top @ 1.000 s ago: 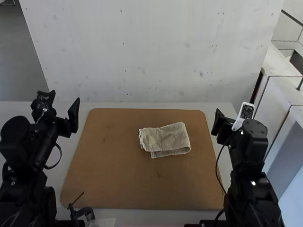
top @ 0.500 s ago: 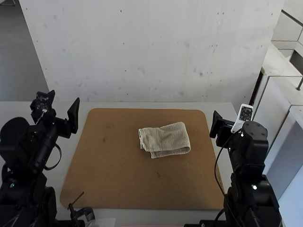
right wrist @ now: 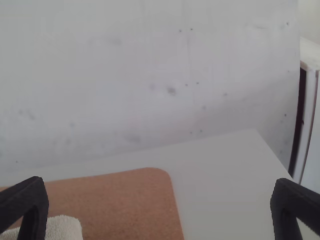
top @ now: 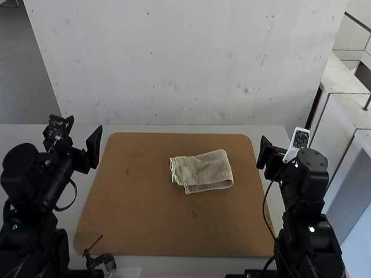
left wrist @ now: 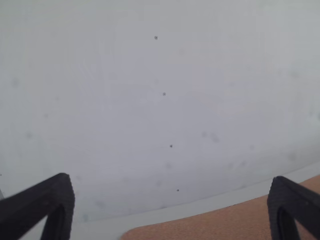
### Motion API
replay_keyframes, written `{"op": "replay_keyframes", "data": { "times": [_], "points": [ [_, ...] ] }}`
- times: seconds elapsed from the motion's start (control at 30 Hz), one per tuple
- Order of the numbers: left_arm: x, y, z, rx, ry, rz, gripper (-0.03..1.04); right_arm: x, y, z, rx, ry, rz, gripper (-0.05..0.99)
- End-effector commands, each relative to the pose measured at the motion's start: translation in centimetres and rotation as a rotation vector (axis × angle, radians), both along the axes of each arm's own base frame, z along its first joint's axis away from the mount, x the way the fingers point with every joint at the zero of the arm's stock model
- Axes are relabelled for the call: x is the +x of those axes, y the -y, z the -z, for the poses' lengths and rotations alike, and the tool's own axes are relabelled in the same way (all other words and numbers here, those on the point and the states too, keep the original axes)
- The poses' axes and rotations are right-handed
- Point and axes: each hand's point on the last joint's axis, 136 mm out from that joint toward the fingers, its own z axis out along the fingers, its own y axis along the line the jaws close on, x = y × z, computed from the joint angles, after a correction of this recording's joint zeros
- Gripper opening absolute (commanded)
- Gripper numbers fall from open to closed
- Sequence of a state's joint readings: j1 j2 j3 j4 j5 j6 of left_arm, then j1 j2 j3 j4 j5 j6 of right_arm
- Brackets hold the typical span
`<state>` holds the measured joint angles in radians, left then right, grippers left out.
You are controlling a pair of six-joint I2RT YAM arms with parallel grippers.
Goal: Fold the towel.
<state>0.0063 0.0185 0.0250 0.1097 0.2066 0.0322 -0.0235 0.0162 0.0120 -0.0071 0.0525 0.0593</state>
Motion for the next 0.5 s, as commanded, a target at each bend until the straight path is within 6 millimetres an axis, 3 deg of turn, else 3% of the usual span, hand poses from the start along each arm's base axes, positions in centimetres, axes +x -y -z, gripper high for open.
{"op": "replay_keyframes", "data": {
  "times": [0.0,0.23,0.3,0.4,0.47],
  "points": [
    [0.0,0.6,1.1,-0.005,-0.018,0.034,0.85,0.0,-0.1,0.9,-0.001,-0.026,-0.007,0.96],
    [0.1,0.4,2.1,-0.015,-0.061,0.020,0.89,0.0,-0.1,1.0,-0.001,-0.027,-0.006,0.96],
    [0.3,-0.9,2.4,-0.025,-0.077,-0.053,0.88,0.0,-0.1,1.0,-0.002,-0.029,-0.009,0.96],
    [0.3,-1.2,5.9,0.012,-0.212,-0.073,0.89,0.0,-0.1,1.0,-0.001,-0.029,-0.007,0.96],
    [0.4,-1.4,5.9,0.003,-0.213,-0.087,0.89,0.0,-0.1,1.0,-0.001,-0.027,-0.009,0.96]
  ]
}}
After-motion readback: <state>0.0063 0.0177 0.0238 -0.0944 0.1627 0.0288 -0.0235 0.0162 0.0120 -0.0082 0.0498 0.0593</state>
